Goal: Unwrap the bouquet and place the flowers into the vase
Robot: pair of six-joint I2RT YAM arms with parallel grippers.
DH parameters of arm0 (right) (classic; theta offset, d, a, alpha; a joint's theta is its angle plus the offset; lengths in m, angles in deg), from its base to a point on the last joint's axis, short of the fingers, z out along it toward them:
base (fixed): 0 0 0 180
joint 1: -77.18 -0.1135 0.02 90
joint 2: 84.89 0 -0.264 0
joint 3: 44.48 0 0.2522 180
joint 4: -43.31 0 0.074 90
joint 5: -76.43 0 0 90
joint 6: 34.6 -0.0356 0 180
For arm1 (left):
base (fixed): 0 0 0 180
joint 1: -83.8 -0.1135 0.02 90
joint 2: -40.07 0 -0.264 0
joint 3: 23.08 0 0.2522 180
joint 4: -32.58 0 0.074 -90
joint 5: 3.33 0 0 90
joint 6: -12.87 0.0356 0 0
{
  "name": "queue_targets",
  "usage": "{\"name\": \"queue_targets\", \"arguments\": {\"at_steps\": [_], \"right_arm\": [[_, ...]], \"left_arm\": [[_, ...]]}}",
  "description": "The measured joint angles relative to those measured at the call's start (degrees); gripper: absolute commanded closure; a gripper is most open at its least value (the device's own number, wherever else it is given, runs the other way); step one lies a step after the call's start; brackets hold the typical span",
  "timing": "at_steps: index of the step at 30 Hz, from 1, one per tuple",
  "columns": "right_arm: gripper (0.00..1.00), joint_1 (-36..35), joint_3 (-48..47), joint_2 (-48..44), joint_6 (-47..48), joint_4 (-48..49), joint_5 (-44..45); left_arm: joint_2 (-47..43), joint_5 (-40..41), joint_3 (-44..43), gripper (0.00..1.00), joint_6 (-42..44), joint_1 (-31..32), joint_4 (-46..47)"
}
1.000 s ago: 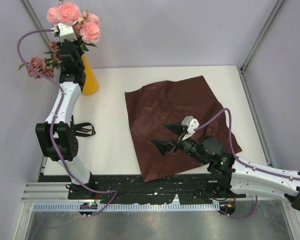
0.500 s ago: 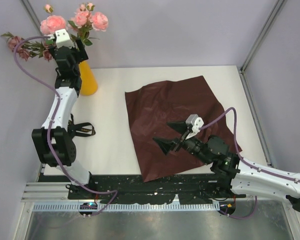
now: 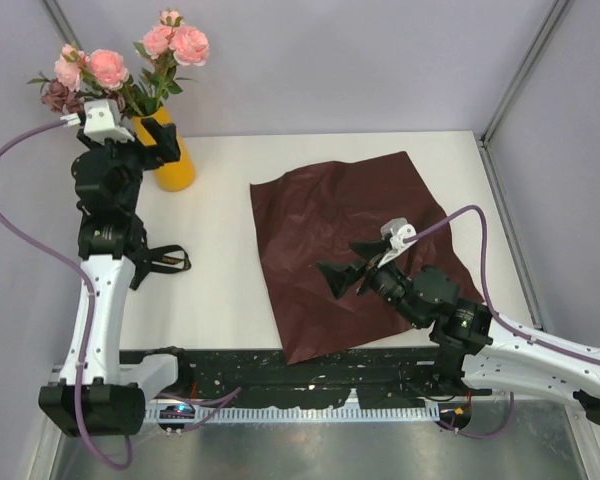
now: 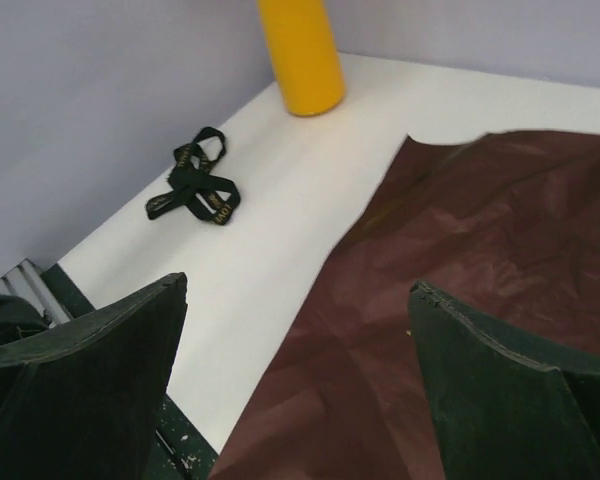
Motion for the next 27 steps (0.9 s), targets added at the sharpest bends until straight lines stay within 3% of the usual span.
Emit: {"name": "queue_targets", "arguments": {"at_steps": [10, 15, 21, 27], "right_arm": [[0.05, 0.00, -8.39, -1.90, -8.83, -20.65, 15.30], [0.05, 0.00, -8.61, -5.03, -10.49, -26.77, 18.43], [0.04, 0.00, -8.55, -8.66, -11.30, -28.98, 19.56], [0.05, 0.00, -6.03, -10.97, -11.43, -28.06, 20.65]], "left_arm": [[-20.22, -27.15, 19.61, 0.00, -11.78, 0.74, -8.96], [-29.70, -37.31, 28.79, 0.00, -14.53, 4.87, -9.92], [-41.97, -42.32, 37.97, 0.00, -14.45, 11.28, -9.94], [-45.57, -42.49, 40.65, 0.00, -14.27, 11.65, -10.19]]}}
